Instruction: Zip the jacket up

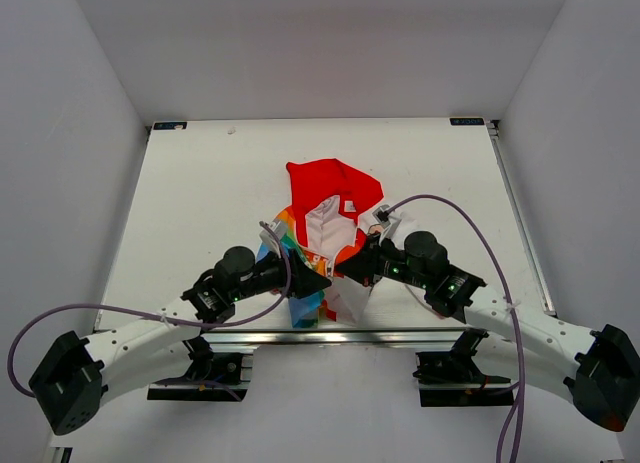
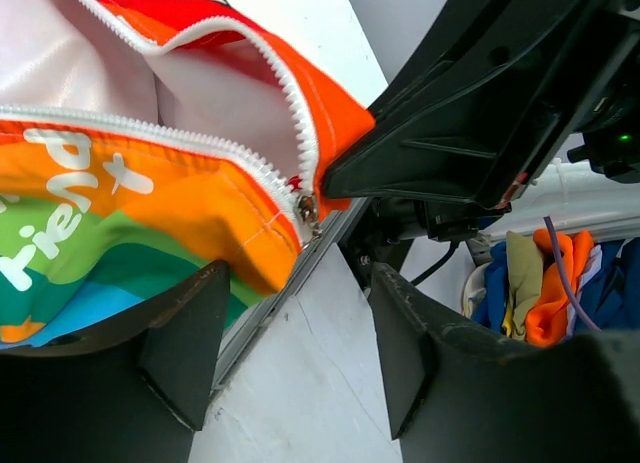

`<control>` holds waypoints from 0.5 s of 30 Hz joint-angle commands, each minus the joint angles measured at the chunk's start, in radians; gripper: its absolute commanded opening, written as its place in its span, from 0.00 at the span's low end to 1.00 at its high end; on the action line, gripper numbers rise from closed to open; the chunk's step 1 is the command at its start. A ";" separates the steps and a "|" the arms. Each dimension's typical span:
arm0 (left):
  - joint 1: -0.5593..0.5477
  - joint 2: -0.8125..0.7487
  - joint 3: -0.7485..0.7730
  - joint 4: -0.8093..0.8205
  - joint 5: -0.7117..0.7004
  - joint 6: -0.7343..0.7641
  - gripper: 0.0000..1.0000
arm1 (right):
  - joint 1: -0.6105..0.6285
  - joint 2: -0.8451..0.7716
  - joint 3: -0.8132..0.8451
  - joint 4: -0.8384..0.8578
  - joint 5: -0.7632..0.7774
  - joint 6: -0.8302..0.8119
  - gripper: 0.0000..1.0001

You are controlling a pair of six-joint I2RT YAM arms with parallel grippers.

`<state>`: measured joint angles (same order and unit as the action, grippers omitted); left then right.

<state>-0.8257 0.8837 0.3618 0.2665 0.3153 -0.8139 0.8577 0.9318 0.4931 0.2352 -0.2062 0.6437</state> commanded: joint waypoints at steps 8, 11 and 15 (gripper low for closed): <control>0.030 0.014 -0.012 0.147 0.013 -0.060 0.65 | 0.001 -0.011 -0.005 0.029 -0.001 -0.010 0.00; 0.039 0.015 -0.018 0.184 0.024 -0.071 0.57 | 0.001 -0.011 -0.005 0.029 -0.001 -0.012 0.00; 0.042 0.029 -0.003 0.178 0.036 -0.064 0.47 | 0.001 -0.013 -0.007 0.030 0.005 -0.015 0.00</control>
<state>-0.7895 0.9077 0.3508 0.4007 0.3264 -0.8753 0.8574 0.9245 0.4931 0.2348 -0.2047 0.6434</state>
